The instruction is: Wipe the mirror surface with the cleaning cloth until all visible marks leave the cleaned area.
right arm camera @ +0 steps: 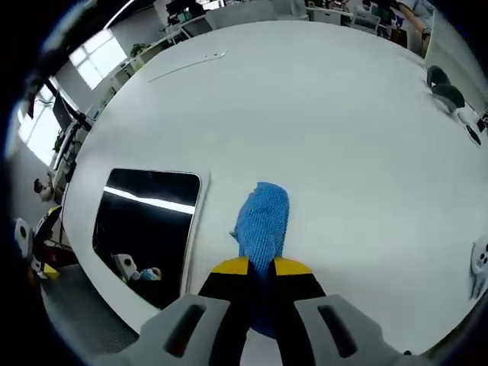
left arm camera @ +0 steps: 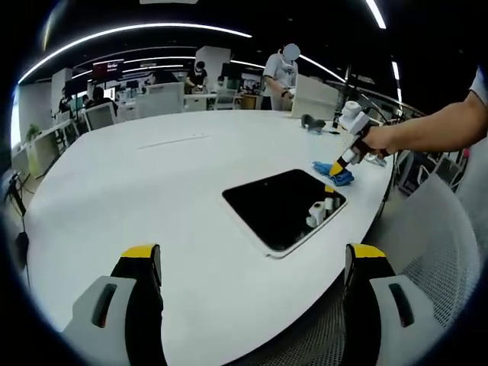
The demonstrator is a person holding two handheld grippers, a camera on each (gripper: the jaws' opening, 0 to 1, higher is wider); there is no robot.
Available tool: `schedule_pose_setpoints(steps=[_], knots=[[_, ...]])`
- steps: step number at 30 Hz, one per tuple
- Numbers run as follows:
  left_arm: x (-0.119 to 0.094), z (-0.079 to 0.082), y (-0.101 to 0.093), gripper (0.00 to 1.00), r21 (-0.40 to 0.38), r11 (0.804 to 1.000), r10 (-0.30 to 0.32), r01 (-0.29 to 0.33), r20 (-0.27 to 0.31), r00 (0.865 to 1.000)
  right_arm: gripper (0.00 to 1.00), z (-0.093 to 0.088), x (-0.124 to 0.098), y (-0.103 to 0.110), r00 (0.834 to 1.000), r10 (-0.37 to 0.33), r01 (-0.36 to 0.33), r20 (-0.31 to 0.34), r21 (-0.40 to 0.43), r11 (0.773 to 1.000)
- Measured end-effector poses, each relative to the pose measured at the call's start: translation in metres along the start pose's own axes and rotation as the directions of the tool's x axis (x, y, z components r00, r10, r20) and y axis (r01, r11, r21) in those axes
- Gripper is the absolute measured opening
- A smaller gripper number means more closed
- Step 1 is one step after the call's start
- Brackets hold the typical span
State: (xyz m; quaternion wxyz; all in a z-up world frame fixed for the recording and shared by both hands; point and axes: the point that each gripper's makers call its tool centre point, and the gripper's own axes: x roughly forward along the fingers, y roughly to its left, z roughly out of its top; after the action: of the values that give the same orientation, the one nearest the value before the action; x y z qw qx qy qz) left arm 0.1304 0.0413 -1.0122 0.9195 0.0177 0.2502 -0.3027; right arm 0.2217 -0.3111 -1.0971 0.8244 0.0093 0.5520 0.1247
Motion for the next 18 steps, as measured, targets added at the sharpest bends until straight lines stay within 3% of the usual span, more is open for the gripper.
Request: schedule_pose_setpoints(steps=[4, 7, 9, 11, 13, 18], knots=[[-0.001, 0.002, 0.002, 0.99, 0.002, 1.0, 0.013, -0.013, 0.009, 1.0, 0.05, -0.001, -0.001, 0.003, 1.0, -0.02, 0.021, 0.006, -0.058, 0.998], [-0.002, 0.006, 0.004, 0.99, 0.005, 1.0, 0.024, -0.025, 0.023, 0.999, 0.06, -0.001, -0.004, 0.005, 0.999, 0.027, -0.025, 0.019, -0.077, 0.997], [-0.002, 0.005, 0.005, 0.99, 0.004, 1.0, 0.031, -0.031, 0.022, 0.999, 0.18, 0.005, -0.009, 0.008, 0.995, 0.052, -0.045, 0.08, -0.088, 0.995], [-0.003, 0.006, 0.006, 0.99, -0.009, 0.999, 0.037, -0.037, 0.03, 0.999, 0.31, 0.016, -0.021, 0.007, 0.981, 0.057, -0.025, 0.187, -0.171, 0.985], [-0.004, 0.006, 0.008, 0.99, -0.008, 0.999, 0.043, -0.043, 0.029, 0.999, 0.41, 0.02, -0.031, 0.01, 0.962, 0.102, -0.05, 0.253, -0.206, 0.977], [-0.002, 0.003, 0.008, 0.99, -0.014, 0.999, 0.04, -0.04, 0.02, 0.999, 0.66, 0.011, -0.056, 0.005, 0.908, 0.154, -0.018, 0.391, -0.332, 0.943]])
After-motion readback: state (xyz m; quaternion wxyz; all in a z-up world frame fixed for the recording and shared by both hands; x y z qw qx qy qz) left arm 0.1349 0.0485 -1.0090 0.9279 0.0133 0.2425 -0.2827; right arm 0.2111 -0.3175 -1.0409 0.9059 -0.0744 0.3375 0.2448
